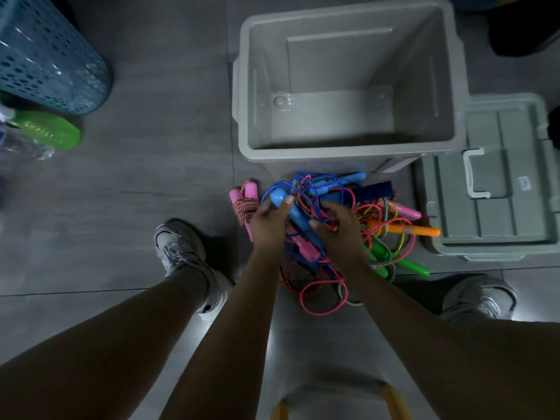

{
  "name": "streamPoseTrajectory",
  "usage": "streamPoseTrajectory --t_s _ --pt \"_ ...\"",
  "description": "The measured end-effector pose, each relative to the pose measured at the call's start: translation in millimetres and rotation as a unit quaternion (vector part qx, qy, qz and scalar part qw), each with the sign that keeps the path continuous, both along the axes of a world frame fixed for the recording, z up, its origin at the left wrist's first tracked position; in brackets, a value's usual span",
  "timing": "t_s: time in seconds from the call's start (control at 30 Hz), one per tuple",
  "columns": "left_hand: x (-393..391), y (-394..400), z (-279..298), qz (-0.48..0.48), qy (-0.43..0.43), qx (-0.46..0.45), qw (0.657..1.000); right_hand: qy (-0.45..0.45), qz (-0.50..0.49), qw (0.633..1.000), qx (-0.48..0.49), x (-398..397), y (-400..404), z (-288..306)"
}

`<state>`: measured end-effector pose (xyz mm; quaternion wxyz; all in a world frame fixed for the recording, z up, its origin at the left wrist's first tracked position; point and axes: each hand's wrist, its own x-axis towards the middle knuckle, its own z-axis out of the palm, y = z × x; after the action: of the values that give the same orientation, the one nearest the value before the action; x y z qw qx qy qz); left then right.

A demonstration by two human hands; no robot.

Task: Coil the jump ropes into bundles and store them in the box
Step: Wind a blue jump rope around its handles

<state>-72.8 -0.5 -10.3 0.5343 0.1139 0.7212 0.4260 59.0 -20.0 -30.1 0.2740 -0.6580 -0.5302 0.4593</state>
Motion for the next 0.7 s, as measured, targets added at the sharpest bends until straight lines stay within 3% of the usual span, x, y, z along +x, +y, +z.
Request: streamPoseTrajectory --t_s 0.27,0.7 --pt "1.7 6.8 84.9 0.052 -0.043 0.049 0.997 -0.012 0.054 0.998 0.035 -9.4 10.0 59.7" --pt "34.3 -3.0 240.9 0.060 -0.116 0.151 0.980 0.076 -0.004 0.992 0.100 37.2 -2.2 183.4"
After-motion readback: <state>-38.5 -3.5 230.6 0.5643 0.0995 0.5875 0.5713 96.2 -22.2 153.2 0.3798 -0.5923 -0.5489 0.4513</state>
